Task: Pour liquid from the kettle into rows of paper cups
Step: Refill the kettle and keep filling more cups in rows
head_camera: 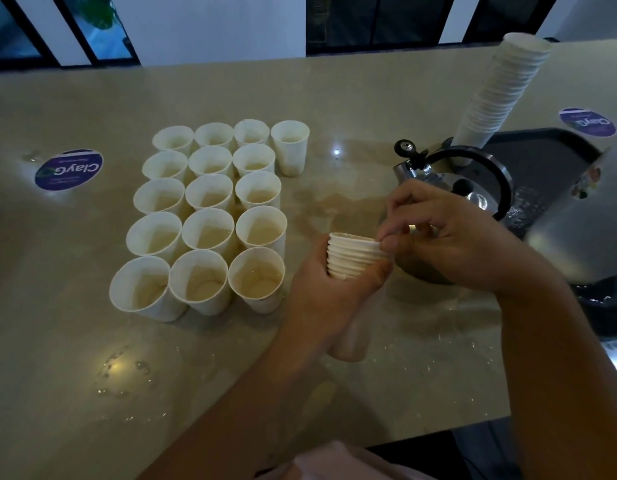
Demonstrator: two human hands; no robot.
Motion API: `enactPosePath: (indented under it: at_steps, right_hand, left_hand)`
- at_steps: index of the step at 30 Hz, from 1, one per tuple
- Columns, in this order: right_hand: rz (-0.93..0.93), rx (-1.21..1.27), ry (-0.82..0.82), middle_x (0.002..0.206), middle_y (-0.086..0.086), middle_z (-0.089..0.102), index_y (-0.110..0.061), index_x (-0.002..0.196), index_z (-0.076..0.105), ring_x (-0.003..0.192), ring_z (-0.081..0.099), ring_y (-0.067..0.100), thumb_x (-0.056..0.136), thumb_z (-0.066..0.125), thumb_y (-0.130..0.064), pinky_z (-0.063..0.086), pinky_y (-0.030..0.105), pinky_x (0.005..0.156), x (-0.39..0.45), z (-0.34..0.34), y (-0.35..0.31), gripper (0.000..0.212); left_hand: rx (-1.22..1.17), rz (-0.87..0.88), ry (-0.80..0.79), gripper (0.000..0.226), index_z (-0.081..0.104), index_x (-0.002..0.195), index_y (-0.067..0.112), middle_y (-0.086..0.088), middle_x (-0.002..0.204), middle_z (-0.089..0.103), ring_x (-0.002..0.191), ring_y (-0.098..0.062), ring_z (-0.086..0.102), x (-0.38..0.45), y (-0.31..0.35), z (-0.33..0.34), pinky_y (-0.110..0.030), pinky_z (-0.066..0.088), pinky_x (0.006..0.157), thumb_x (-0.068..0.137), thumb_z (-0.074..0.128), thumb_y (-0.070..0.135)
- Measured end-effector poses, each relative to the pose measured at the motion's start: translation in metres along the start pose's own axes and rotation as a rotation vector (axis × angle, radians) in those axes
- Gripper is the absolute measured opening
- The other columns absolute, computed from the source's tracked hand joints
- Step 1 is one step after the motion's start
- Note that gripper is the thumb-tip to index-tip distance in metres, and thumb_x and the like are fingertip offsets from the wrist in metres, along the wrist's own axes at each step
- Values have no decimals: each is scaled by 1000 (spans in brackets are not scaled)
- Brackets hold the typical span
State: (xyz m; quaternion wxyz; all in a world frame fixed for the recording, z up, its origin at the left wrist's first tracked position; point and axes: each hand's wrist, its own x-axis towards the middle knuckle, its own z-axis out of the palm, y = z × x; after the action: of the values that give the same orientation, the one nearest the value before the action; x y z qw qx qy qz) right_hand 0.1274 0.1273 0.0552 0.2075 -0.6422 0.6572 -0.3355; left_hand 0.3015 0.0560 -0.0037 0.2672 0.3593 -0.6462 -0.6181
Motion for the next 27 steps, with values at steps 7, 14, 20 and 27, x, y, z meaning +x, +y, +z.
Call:
enactPosePath:
  at_steps: [7,14,20,27]
  right_hand:
    - [80,98,350,87,1,65,-39,87,67,73,61,21,93,67,-24,52,33,69,3,-15,2,16]
    - [100,71,388,81,-9,70,-24,97,72,71,63,-4,92,70,-11,46,7,68,10,-7,-3,14]
    - [174,-42,82,95,-12,72,-27,94,76,92,65,-1,83,79,-12,49,17,88,20,34,28,19]
    - [218,-75,-55,97,-14,71,-32,95,77,91,63,1,84,78,-20,50,21,84,21,41,36,16]
  left_hand:
    - [144,-5,-39,43,57,99,36,16,86,68,75,1,65,-9,-4,-7,-15,49,58,68,87,41]
    - [369,106,-63,80,39,123,49,25,116,53,107,2,55,-32,-10,-18,-24,52,87,59,88,51]
    - [634,182,-141,87,28,135,50,24,132,46,117,0,44,-36,-3,-26,-32,44,101,68,82,50]
    - [725,210,-199,85,28,144,45,20,137,43,121,-4,43,-37,3,-23,-36,43,103,74,76,52]
